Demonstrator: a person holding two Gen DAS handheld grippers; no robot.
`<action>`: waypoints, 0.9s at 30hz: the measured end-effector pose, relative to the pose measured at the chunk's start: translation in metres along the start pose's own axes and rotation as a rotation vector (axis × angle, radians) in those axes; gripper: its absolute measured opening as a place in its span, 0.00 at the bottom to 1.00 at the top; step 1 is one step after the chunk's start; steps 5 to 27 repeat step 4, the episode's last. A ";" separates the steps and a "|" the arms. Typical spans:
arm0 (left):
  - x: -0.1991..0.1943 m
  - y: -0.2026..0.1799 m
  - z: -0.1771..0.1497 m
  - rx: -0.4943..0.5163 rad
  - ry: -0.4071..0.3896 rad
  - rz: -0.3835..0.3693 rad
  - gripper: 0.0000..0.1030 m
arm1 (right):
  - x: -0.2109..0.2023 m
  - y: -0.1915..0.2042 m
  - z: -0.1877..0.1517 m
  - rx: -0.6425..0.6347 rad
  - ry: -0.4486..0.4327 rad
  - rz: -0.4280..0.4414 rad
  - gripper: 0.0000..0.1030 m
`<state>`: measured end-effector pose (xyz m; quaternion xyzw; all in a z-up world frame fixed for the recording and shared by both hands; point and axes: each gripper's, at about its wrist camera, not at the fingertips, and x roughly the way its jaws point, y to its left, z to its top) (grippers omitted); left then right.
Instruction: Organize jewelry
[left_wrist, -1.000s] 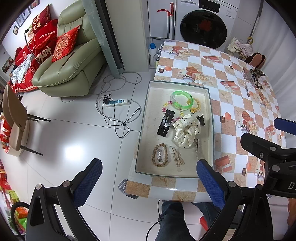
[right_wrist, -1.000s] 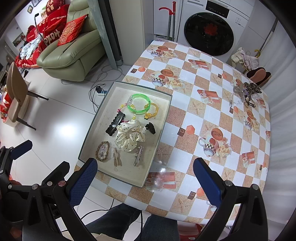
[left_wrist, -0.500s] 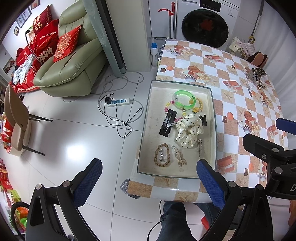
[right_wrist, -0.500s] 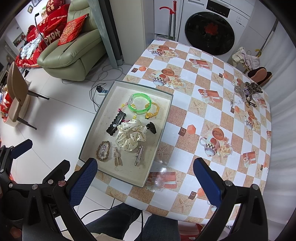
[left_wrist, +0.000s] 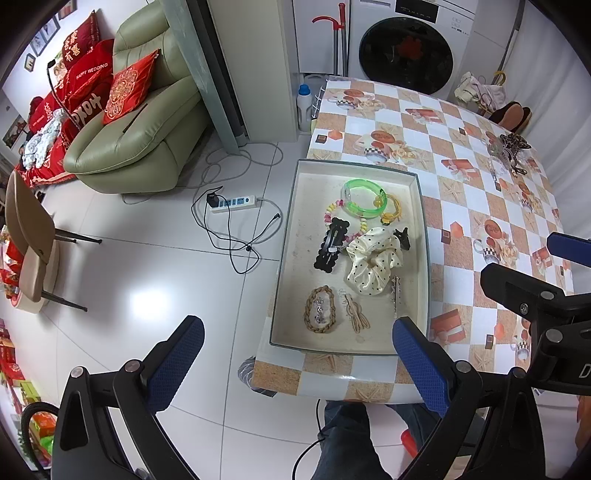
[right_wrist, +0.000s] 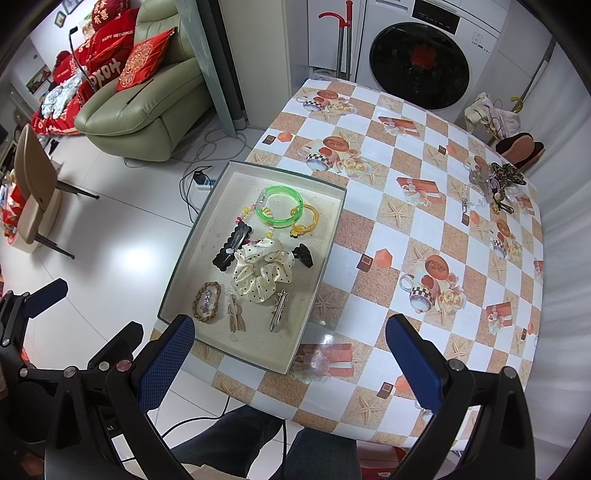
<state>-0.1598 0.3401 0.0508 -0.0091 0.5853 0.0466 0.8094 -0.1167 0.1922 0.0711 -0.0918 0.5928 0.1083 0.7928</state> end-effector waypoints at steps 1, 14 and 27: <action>0.000 0.000 0.000 0.001 0.000 0.000 1.00 | 0.000 0.000 0.000 0.000 0.000 0.000 1.00; 0.001 0.000 0.001 0.003 0.004 0.003 1.00 | 0.000 0.001 0.000 0.001 0.001 0.001 1.00; 0.001 0.000 0.001 0.003 0.004 0.003 1.00 | 0.000 0.001 0.000 0.001 0.001 0.001 1.00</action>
